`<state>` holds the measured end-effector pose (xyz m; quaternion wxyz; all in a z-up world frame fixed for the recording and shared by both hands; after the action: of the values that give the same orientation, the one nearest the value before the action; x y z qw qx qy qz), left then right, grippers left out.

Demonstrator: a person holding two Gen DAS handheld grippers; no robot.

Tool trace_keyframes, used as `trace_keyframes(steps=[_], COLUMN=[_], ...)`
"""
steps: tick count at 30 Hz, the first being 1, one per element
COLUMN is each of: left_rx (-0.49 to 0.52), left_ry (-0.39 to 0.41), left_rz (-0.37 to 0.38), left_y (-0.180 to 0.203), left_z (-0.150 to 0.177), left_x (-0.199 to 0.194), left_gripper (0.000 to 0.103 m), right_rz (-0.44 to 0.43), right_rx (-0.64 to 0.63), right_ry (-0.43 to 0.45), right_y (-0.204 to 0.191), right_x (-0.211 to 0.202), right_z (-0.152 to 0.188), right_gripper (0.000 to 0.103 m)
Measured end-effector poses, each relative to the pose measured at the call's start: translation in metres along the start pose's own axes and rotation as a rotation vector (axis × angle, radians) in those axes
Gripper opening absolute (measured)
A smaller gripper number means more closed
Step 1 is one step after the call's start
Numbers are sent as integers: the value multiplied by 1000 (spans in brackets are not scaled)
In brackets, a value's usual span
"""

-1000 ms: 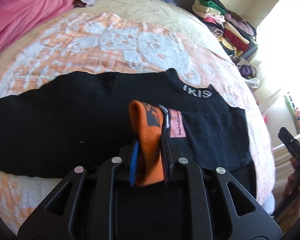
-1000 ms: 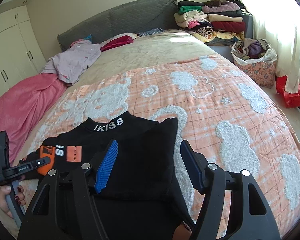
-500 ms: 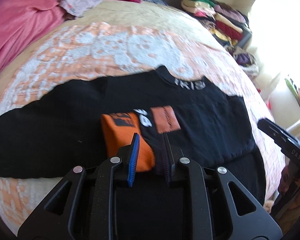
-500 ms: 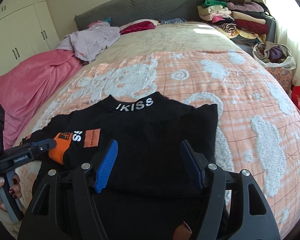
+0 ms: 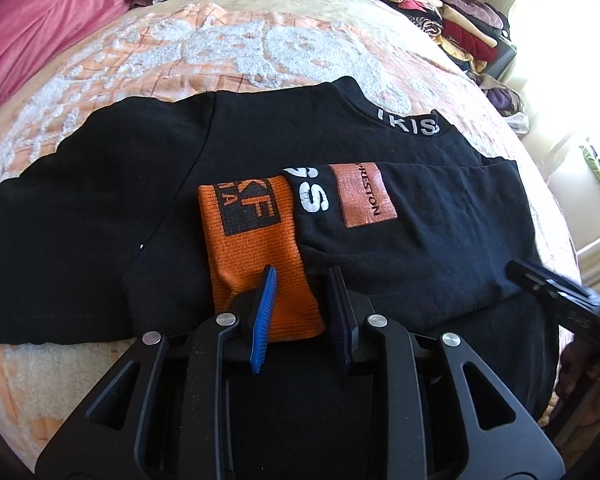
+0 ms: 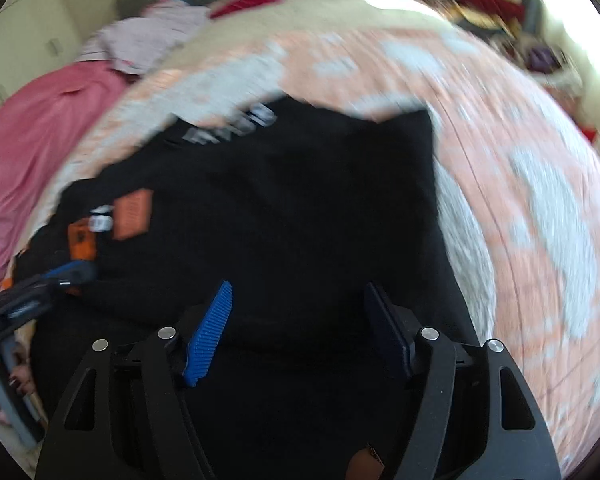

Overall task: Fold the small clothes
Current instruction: 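Grasp the folded orange cuff with the left gripper, smooth it flat, release, then move the left gripper to the other sleeve's orange cuff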

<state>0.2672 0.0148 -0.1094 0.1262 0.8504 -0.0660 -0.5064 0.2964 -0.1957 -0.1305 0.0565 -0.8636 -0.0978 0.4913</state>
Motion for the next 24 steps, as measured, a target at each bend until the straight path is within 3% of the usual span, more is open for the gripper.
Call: trace_keyframes(steps=[8, 10, 15, 19, 20, 21, 22, 24], left_rx=[-1, -4, -12, -19, -19, -21, -24, -27], left_ry=[9, 13, 43, 72, 81, 94, 103, 129], left_rz=[2, 2, 8, -1, -6, -13, -20, -31], left_y=[-1, -1, -5, -11, -13, -15, -17, -21], left_z=[3, 3, 1, -1, -1, -1, -2, -3], left_x=[-9, -14, -31, -46, -49, -54, -57, -66], left_gripper=[23, 27, 32, 44, 46, 51, 60, 67], right_rz=[-22, -27, -33, -46, -50, -52, -57, -66], right_rx=[27, 29, 21, 16, 12, 10, 9, 8], right_ry=[38, 50, 74, 93, 98, 104, 116, 129], right_y=[2, -1, -8, -18, -20, -22, -25, -30], right_x=[-17, -23, -37, -48, -51, -53, -57, -63], right_z=[1, 0, 2, 1, 1, 1, -1, -3], right_gripper=[68, 73, 74, 75, 78, 92, 95, 95])
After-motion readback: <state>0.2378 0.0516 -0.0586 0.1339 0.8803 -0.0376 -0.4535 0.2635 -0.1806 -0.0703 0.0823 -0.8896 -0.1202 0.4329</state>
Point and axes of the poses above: each gripper's, at about its wrist camera, not at the fingertips, and x roughly the way its jaws point, y to its right, z to its underside, the point moved 7 cm from there along x, roughly the way its jaws point, and after that the axes turned 4 degrees about -x, right-handed, at the moved point
